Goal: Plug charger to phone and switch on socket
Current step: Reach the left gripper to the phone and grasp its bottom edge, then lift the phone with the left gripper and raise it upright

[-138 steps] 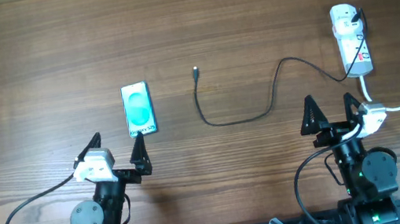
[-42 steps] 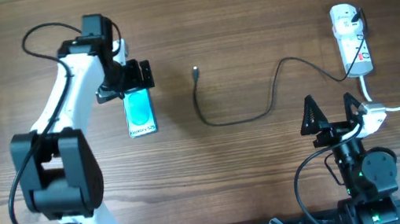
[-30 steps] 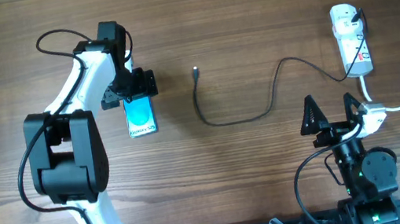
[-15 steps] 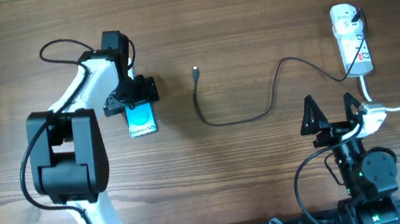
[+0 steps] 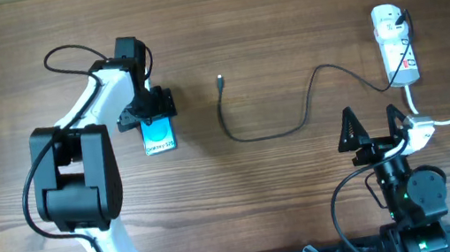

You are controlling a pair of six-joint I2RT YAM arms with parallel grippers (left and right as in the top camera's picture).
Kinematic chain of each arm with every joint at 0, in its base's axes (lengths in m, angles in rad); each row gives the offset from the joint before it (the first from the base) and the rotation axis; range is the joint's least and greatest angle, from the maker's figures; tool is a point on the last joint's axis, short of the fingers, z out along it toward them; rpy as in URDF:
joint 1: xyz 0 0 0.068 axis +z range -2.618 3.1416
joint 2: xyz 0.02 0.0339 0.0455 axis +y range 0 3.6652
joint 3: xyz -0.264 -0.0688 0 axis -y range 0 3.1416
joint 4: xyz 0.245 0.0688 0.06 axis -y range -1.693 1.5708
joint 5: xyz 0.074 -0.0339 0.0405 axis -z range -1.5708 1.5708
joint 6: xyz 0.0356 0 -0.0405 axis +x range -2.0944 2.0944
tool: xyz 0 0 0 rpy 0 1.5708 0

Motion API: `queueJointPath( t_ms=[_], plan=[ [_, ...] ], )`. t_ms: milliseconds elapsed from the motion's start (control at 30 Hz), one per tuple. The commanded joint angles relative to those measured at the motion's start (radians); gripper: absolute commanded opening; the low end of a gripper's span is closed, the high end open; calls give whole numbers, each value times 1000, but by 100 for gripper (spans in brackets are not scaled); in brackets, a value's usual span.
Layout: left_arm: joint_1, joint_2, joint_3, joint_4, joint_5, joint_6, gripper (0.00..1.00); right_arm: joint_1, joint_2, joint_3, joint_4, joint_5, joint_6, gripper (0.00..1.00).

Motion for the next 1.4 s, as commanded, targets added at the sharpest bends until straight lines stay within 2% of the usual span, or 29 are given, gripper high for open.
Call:
queueJointPath(
  t_ms=[0,167,300,333,533,833,933,1067,1233,1367],
  plan=[
    [-26,40,-45,-14,29,6,88,7,-5,-1,3,17,-10,100],
    [-38,40,-45,10,30,5,83,7,-5,-1,3,17,-11,100],
    [-38,40,-45,15,29,5,68,7,-5,-1,3,17,-11,100],
    [-38,40,-45,17,29,5,67,7,-5,-1,3,17,-11,100],
    [-37,39,-6,-9,29,5,68,7,-5,-1,3,17,-10,100],
    [-37,22,253,-204,47,5,68,7,-5,-1,3,17,-10,100],
    [-38,14,306,-232,125,-7,68,7,-5,-1,3,17,-11,100],
    [-37,6,317,-232,337,-39,69,7,-5,-1,3,17,-10,100],
    [-37,6,317,-230,596,-175,68,7,-5,-1,3,17,-11,100],
    [-37,6,317,-230,795,-355,65,7,-5,-1,3,17,-11,100]
  ],
)
